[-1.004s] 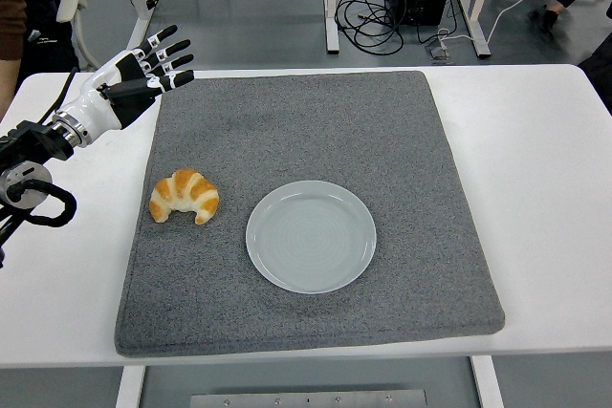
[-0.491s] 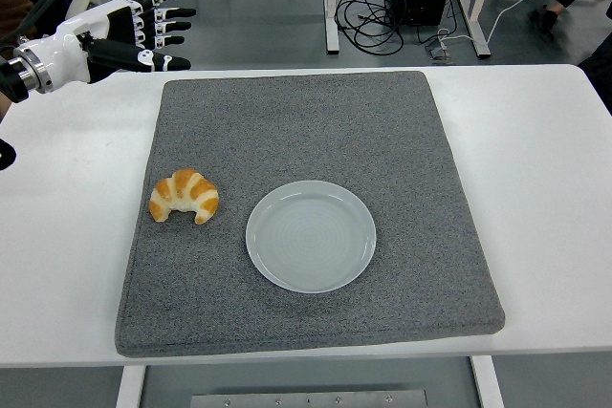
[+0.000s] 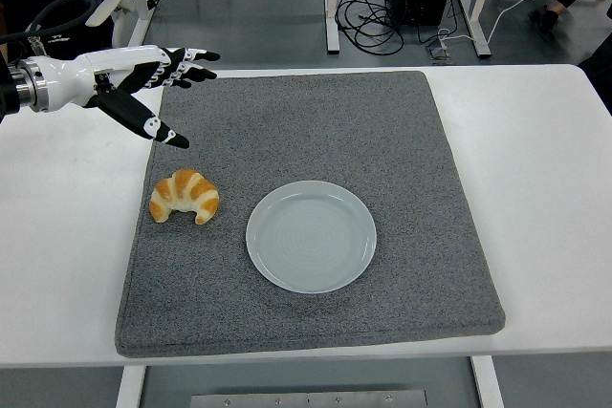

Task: Place the bread on the plate

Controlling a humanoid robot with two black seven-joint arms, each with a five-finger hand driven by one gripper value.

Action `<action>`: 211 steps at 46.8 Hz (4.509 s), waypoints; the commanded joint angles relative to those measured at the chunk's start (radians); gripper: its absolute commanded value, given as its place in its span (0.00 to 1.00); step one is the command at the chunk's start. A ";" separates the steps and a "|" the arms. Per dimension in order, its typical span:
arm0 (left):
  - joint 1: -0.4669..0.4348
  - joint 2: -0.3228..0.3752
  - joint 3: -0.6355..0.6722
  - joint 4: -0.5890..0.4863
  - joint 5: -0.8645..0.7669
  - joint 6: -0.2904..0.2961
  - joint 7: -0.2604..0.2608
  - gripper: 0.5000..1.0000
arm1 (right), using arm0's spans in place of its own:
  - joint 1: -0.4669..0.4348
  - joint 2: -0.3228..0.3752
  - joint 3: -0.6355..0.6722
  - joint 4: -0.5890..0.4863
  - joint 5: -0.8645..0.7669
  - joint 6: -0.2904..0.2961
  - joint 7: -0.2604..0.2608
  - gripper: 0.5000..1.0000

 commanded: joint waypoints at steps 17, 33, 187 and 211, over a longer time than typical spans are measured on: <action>0.103 -0.018 0.002 0.003 0.232 0.122 -0.007 0.94 | 0.000 0.000 0.000 0.000 0.000 0.000 0.000 1.00; 0.218 -0.084 0.001 0.042 0.296 0.230 -0.024 0.94 | 0.000 0.000 0.000 0.000 0.000 0.000 0.000 1.00; 0.079 -0.091 -0.004 0.288 0.200 0.158 -0.231 0.00 | 0.006 0.000 0.000 -0.003 0.000 0.000 0.000 1.00; -0.148 -0.217 -0.002 0.296 0.170 0.089 -0.170 0.00 | 0.005 0.000 -0.002 -0.003 0.000 0.000 0.000 1.00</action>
